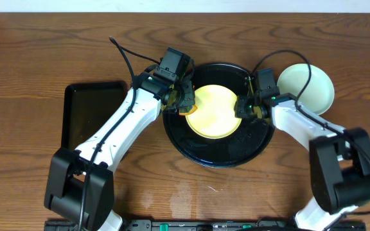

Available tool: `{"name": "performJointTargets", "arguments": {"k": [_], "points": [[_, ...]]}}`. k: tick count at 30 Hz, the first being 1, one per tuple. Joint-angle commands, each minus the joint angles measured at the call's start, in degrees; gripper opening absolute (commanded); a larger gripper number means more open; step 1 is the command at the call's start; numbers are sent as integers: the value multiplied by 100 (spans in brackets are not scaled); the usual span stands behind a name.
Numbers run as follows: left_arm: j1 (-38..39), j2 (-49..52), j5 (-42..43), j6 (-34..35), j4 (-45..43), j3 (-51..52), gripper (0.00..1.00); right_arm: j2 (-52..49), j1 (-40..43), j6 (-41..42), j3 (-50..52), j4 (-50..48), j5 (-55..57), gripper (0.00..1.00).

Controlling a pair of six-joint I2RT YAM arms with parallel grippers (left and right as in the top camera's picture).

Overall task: Clean dirty plates on tray and stack at the side
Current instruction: 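Keep scrubbing the yellow plate while the right gripper holds its rim, then withdraw the sponge left and lift the yellow plate with the right gripper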

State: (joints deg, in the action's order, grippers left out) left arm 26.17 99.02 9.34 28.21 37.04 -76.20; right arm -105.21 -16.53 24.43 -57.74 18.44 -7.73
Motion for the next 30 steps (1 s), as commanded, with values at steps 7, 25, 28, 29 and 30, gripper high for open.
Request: {"name": "performJointTargets", "arguments": {"k": [7,25,28,29,30], "points": [[275,153,74,-74,-295,22,8,-411,-7,127,-66,-39,-114,1],[588,1722,46,-22,-1397,22,8,-411,-7,173,-66,59,-111,1],[588,1906,-205,-85,-1443,22,8,-411,-7,170,-66,61,-111,1],[588,1934,-431,-96,-1421,22,8,-411,-7,173,-66,61,-111,1],[588,1939,-686,-101,-1379,22,8,-411,-7,170,-66,63,-111,1]]}}
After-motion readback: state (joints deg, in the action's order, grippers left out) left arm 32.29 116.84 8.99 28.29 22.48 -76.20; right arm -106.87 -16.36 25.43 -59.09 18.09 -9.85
